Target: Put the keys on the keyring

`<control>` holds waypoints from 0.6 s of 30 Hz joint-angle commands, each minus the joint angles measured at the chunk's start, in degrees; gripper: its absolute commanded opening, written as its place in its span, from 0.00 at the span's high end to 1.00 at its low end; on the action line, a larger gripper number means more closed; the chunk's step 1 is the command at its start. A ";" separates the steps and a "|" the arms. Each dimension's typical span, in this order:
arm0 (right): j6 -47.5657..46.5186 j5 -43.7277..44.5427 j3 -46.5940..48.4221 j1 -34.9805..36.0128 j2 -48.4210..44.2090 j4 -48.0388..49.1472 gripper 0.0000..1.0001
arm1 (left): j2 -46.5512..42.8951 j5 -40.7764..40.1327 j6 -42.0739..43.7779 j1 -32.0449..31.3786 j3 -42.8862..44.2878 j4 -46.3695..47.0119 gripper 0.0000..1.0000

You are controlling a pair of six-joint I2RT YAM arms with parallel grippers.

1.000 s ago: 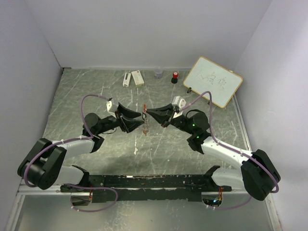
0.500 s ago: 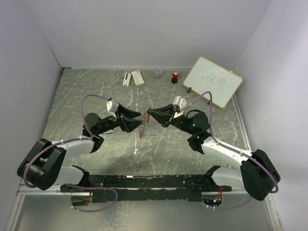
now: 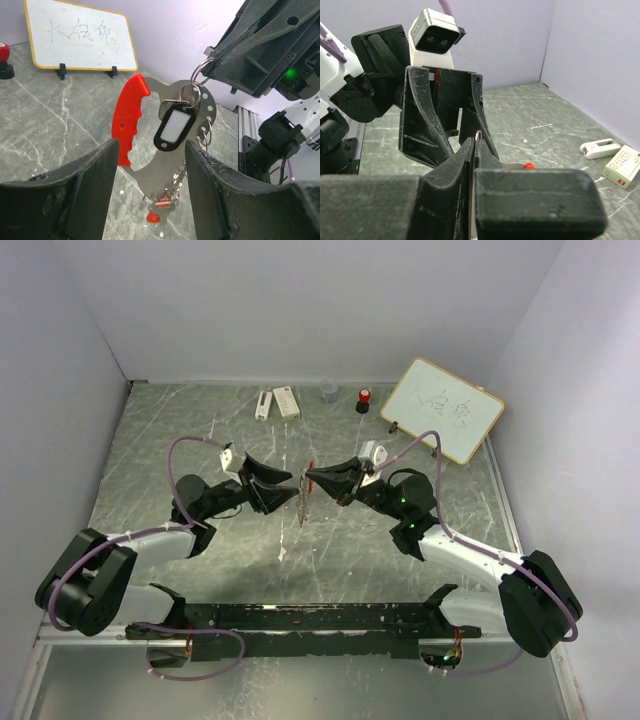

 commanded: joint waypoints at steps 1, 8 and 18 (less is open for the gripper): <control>0.46 -0.99 -0.39 -0.59 -0.93 2.53 1.00 | -1.39 -1.18 0.92 -0.53 0.40 2.15 0.34; 0.95 -2.77 -0.11 -0.55 0.24 2.51 1.00 | -0.49 -0.26 2.12 -0.69 2.04 2.06 0.34; 1.43 -5.08 0.52 -0.54 1.80 2.24 1.00 | 3.72 2.52 0.78 -1.81 3.50 6.74 0.35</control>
